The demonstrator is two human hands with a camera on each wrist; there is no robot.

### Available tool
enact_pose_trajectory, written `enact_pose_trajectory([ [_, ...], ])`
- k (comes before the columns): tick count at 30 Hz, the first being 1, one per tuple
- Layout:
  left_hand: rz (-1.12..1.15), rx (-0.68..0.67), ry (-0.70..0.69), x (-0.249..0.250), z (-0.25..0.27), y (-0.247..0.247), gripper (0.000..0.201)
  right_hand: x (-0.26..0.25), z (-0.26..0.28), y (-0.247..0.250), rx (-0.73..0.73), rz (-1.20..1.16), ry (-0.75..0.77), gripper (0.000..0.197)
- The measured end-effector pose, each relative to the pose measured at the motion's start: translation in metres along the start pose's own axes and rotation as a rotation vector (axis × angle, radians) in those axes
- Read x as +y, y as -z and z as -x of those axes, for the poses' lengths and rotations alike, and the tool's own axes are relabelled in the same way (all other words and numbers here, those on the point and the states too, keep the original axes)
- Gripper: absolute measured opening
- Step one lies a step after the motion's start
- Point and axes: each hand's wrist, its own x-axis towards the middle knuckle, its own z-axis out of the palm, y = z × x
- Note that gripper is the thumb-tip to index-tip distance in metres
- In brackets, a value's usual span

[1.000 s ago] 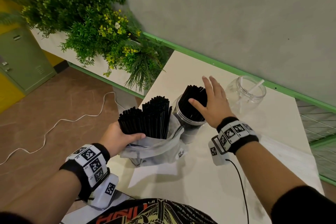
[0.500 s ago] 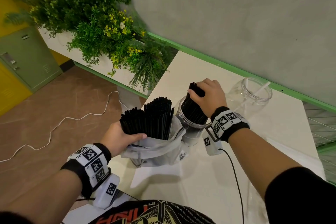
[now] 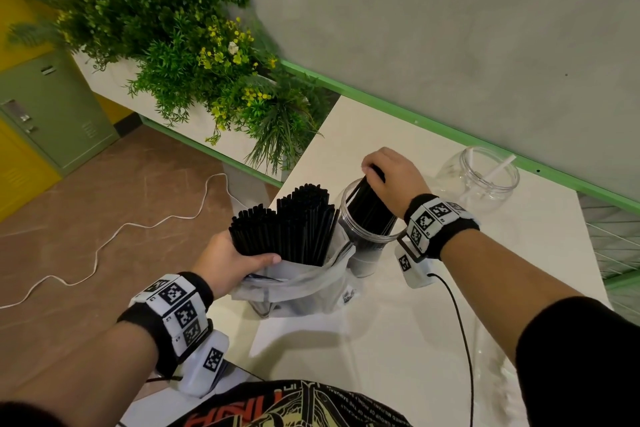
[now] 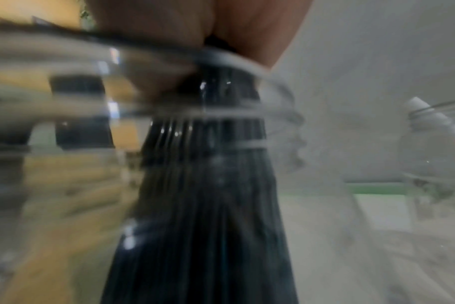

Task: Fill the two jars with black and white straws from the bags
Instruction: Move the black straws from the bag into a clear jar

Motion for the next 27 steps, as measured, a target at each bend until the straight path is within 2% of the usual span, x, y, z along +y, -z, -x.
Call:
enact_pose_trajectory([
  [3, 0.003, 0.005, -0.002, 0.0, 0.0, 0.0, 0.042, -0.004, 0.001, 0.0, 0.107, -0.047, -0.066, 0.011],
  [9, 0.007, 0.014, -0.01, 0.0, 0.001, 0.0, 0.039, -0.001, 0.002, 0.005, -0.13, 0.202, -0.192, 0.04],
  [12, 0.005, 0.009, -0.009, -0.002, 0.001, 0.0, 0.042, -0.01, 0.007, 0.012, -0.094, 0.289, -0.191, 0.054],
  [15, 0.006, 0.013, -0.012, -0.003, 0.001, 0.0, 0.043, -0.034, 0.027, 0.02, 0.134, 0.075, -0.106, 0.052],
  [16, 0.01, 0.016, -0.015, -0.003, 0.001, 0.001, 0.042, -0.044, 0.037, 0.019, 0.162, -0.017, -0.072, 0.049],
  [18, 0.018, 0.015, -0.025, -0.004, 0.002, 0.0, 0.038, -0.064, 0.061, 0.012, 0.07, -0.163, -0.06, 0.05],
  [20, 0.028, 0.012, -0.034, -0.004, 0.003, 0.0, 0.037, -0.079, 0.08, -0.001, -0.093, -0.298, -0.098, 0.07],
  [22, 0.033, 0.006, -0.049, -0.007, 0.003, 0.001, 0.037, -0.088, 0.088, -0.016, -0.186, -0.441, -0.142, 0.088],
  [27, 0.018, -0.024, -0.108, -0.014, 0.003, 0.005, 0.031, -0.109, 0.083, -0.041, -0.201, -0.792, -0.325, 0.109],
])
